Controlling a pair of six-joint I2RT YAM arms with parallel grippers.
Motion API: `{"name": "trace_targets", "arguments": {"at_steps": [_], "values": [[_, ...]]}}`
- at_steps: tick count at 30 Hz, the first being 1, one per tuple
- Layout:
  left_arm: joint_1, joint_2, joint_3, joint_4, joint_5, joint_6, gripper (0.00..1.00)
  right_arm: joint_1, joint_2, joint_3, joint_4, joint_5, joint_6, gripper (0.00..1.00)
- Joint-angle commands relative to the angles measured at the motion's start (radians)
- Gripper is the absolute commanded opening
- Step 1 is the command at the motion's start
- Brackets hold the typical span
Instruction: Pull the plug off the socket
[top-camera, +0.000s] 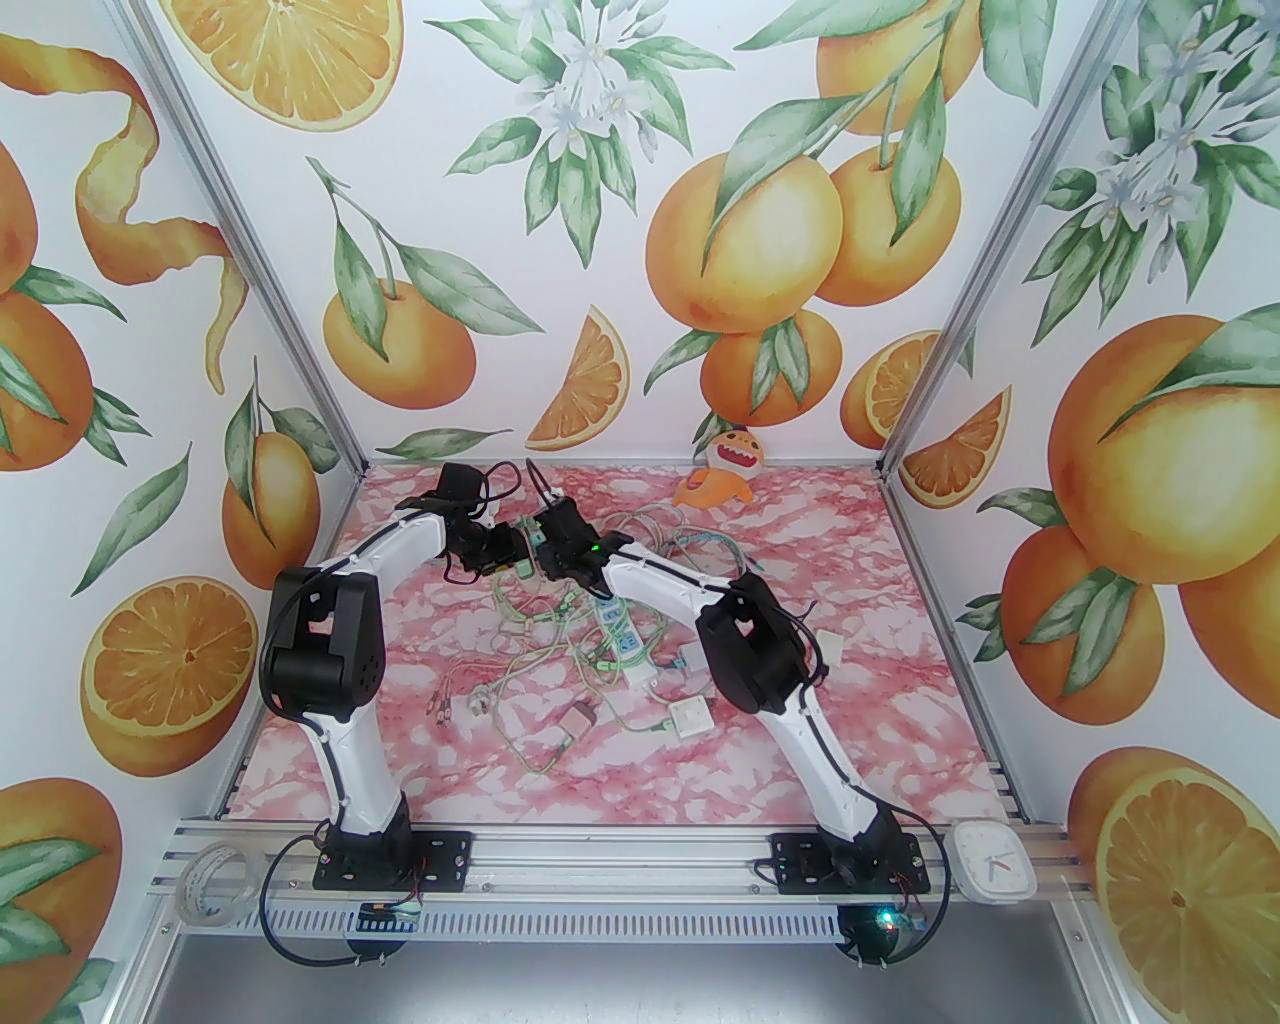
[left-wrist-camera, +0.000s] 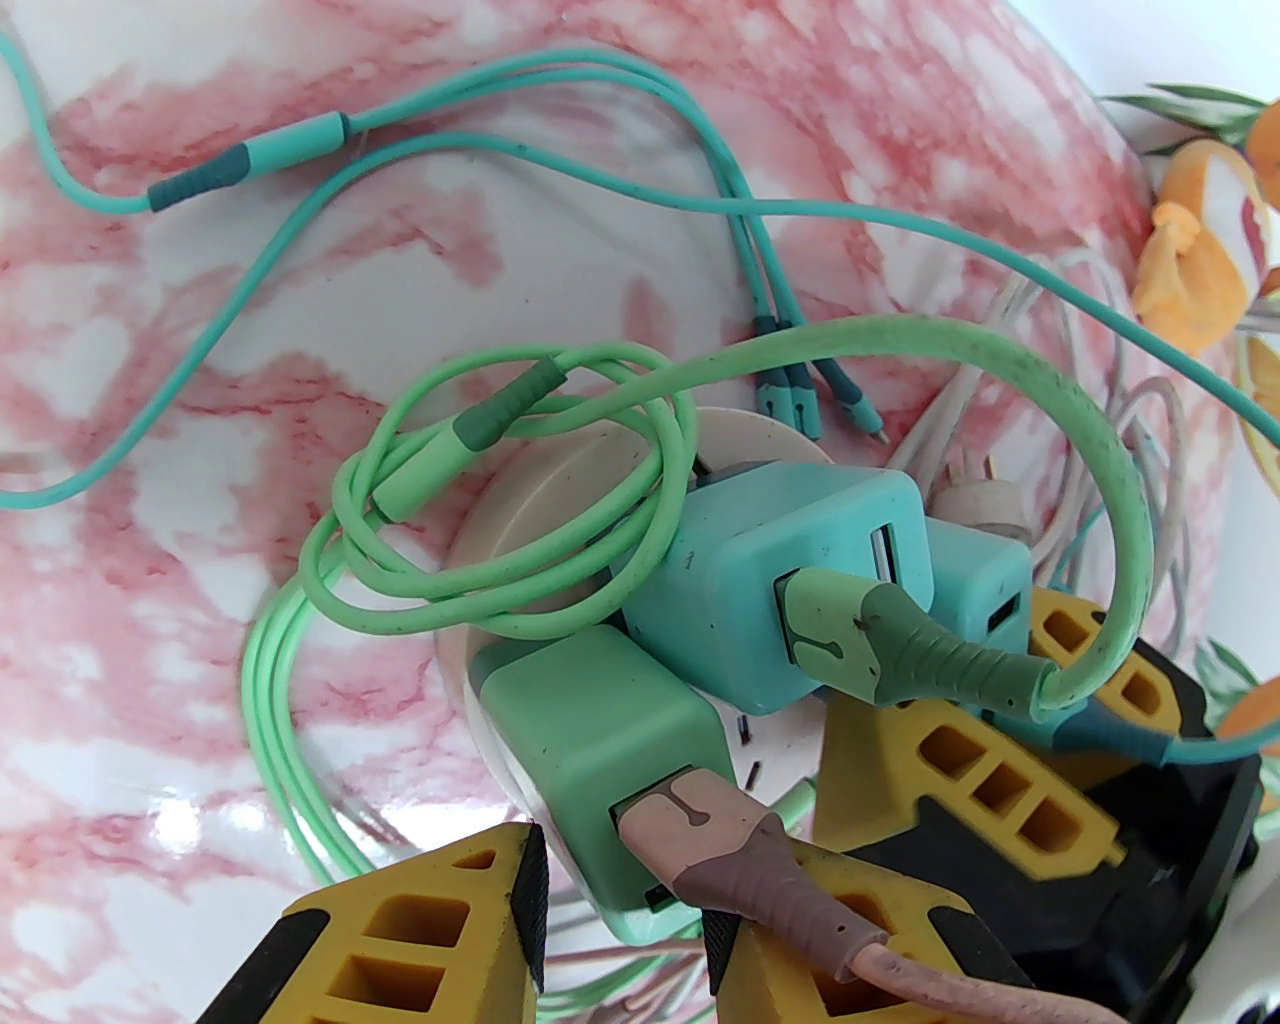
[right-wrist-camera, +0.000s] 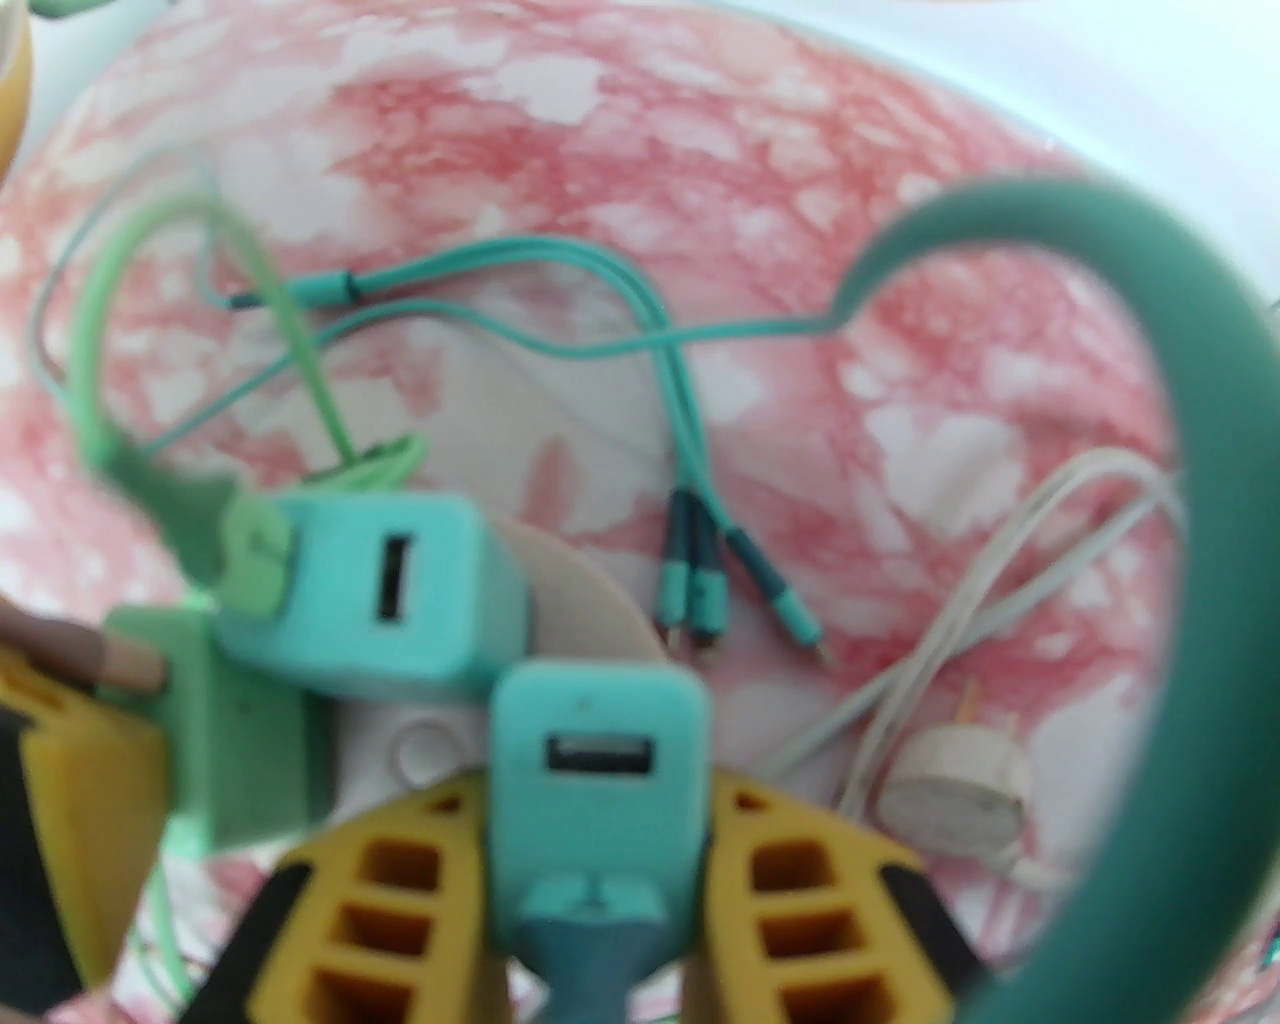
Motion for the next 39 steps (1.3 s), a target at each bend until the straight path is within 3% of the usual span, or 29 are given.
{"name": "trace_targets", "arguments": {"at_steps": [1, 13, 18, 28, 33, 39], "values": [[-0.035, 0.156, -0.093, -0.164, -0.087, 0.009, 0.33, 0.080, 0.000, 0.044, -0.004, -0.045, -0.066, 0.16], [-0.035, 0.151, -0.095, -0.169, -0.092, 0.017, 0.33, -0.132, -0.109, -0.090, 0.132, -0.257, 0.243, 0.12], [-0.035, 0.154, -0.090, -0.168, -0.092, 0.013, 0.33, -0.093, -0.091, -0.039, 0.076, -0.231, 0.174, 0.13], [-0.037, 0.159, -0.081, -0.172, -0.089, 0.010, 0.33, 0.099, 0.011, 0.125, -0.095, -0.056, -0.106, 0.14], [-0.038, 0.159, -0.086, -0.172, -0.095, 0.012, 0.34, 0.074, -0.007, 0.107, -0.087, -0.064, -0.063, 0.14], [-0.037, 0.162, -0.096, -0.169, -0.098, 0.013, 0.33, -0.052, -0.084, 0.026, 0.009, -0.200, 0.101, 0.14]]}}
